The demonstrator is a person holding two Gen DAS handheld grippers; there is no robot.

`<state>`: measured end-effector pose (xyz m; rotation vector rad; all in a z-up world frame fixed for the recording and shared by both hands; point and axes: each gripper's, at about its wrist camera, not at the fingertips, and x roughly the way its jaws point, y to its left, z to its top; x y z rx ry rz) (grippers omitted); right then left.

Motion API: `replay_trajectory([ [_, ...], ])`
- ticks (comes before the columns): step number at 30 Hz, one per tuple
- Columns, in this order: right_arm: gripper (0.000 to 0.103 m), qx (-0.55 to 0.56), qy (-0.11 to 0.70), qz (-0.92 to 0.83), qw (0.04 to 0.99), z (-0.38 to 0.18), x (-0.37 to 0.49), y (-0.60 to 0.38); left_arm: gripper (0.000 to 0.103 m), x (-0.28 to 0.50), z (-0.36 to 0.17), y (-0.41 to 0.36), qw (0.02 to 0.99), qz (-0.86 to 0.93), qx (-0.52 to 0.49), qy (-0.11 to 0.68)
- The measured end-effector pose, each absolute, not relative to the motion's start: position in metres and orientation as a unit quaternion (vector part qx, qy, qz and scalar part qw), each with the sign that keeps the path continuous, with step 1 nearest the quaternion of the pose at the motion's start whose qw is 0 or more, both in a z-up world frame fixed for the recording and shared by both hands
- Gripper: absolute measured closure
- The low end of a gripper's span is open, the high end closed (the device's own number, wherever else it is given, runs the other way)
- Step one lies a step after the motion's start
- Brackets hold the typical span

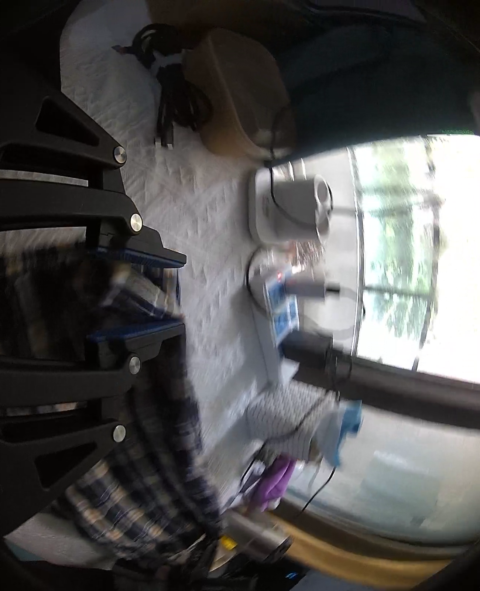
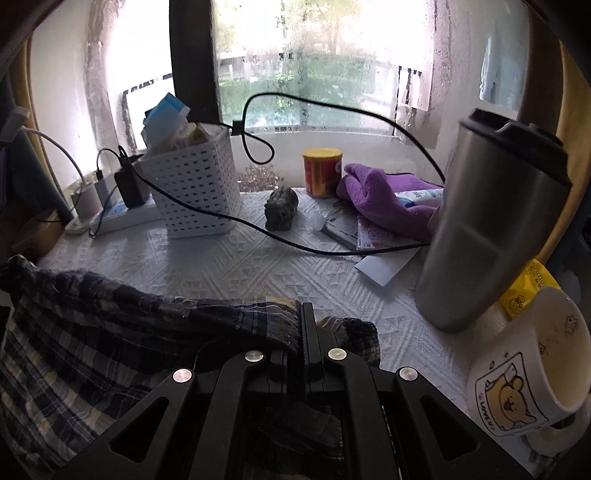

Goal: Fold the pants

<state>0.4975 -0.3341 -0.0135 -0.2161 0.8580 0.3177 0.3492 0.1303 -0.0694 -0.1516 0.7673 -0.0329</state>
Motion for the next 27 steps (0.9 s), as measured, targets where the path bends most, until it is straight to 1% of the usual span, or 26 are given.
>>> replay_trajectory([
  [1, 0.098, -0.105, 0.416, 0.150, 0.891, -0.016, 0.500, -0.334, 0.075, 0.350, -0.071, 0.135, 0.924, -0.005, -0.076, 0.375],
  [3, 0.097, -0.105, 0.423, 0.146, 0.888, -0.021, 0.504, -0.333, 0.069, 0.350, -0.073, 0.148, 0.921, 0.012, -0.092, 0.377],
  [5, 0.097, -0.109, 0.427, 0.143, 0.886, -0.023, 0.506, -0.332, 0.052, 0.346, -0.070, 0.156, 0.921, 0.016, -0.107, 0.374],
  [8, 0.094, -0.112, 0.423, 0.140, 0.888, -0.021, 0.506, -0.333, 0.040, 0.334, -0.066, 0.159, 0.921, 0.008, -0.114, 0.373],
  [12, 0.089, -0.117, 0.415, 0.131, 0.893, -0.015, 0.503, -0.332, 0.038, 0.318, -0.069, 0.153, 0.915, -0.009, -0.110, 0.388],
  [15, 0.081, -0.124, 0.405, 0.125, 0.898, -0.007, 0.498, -0.332, 0.038, 0.310, -0.075, 0.146, 0.909, -0.023, -0.103, 0.403],
  [16, 0.076, -0.124, 0.401, 0.122, 0.899, -0.003, 0.496, -0.333, 0.038, 0.307, -0.076, 0.143, 0.908, -0.028, -0.100, 0.406],
  [17, 0.065, -0.123, 0.398, 0.121, 0.901, 0.000, 0.494, -0.334, 0.038, 0.306, -0.078, 0.141, 0.906, -0.036, -0.096, 0.410],
  [18, 0.057, -0.123, 0.395, 0.121, 0.902, 0.004, 0.491, -0.335, 0.038, 0.306, -0.079, 0.139, 0.906, -0.041, -0.094, 0.410],
  [19, 0.042, -0.123, 0.393, 0.121, 0.903, 0.006, 0.490, -0.336, 0.038, 0.308, -0.080, 0.137, 0.906, -0.047, -0.093, 0.411],
  [20, 0.024, -0.123, 0.387, 0.120, 0.906, 0.010, 0.486, -0.337, 0.038, 0.310, -0.083, 0.136, 0.905, -0.053, -0.091, 0.412],
  [21, 0.015, -0.124, 0.381, 0.115, 0.909, 0.013, 0.483, -0.339, 0.038, 0.315, -0.085, 0.135, 0.904, -0.055, -0.090, 0.415],
  [22, 0.013, -0.122, 0.375, 0.108, 0.913, 0.017, 0.479, -0.343, 0.038, 0.320, -0.088, 0.134, 0.903, -0.055, -0.087, 0.418],
  [27, 0.013, -0.117, 0.374, 0.098, 0.915, 0.025, 0.466, -0.359, 0.040, 0.346, -0.096, 0.131, 0.901, -0.056, -0.069, 0.426],
])
